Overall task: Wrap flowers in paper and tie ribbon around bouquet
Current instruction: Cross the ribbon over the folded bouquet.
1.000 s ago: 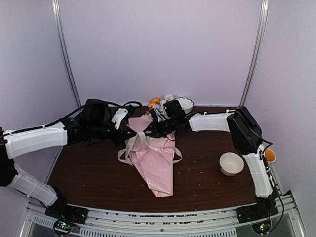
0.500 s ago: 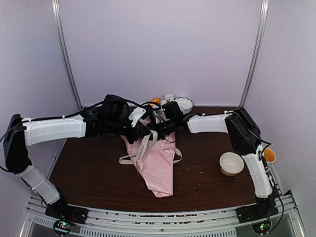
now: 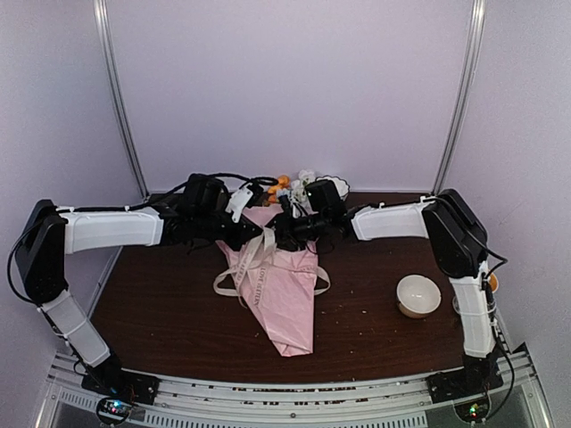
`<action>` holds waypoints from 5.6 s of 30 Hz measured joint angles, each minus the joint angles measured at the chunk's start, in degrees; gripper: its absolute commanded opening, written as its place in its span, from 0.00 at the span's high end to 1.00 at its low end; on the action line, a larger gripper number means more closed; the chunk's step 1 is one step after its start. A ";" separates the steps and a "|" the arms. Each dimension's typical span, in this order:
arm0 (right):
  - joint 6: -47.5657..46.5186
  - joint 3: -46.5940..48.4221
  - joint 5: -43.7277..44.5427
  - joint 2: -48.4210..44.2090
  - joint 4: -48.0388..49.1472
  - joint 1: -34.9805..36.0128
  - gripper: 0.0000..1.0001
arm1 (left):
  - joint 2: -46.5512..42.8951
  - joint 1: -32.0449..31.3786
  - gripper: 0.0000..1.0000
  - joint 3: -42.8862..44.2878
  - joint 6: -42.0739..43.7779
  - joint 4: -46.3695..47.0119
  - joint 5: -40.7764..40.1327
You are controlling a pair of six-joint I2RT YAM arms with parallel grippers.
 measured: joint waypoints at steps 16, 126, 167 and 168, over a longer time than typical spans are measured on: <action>0.46 0.39 2.14 -1.40 -2.19 -1.38 0.52 | 9.20 0.00 1.00 3.10 -2.14 -0.55 -0.09; -26.25 22.08 23.67 3.74 -41.31 1.53 0.68 | 10.38 2.60 1.00 0.85 -6.71 1.84 0.04; -33.55 31.06 33.79 2.67 -58.45 1.42 0.52 | 10.16 2.73 1.00 0.11 -6.73 2.43 0.04; -33.73 29.57 33.11 2.14 -57.77 1.46 0.53 | 10.10 2.73 1.00 0.04 -6.73 2.43 0.04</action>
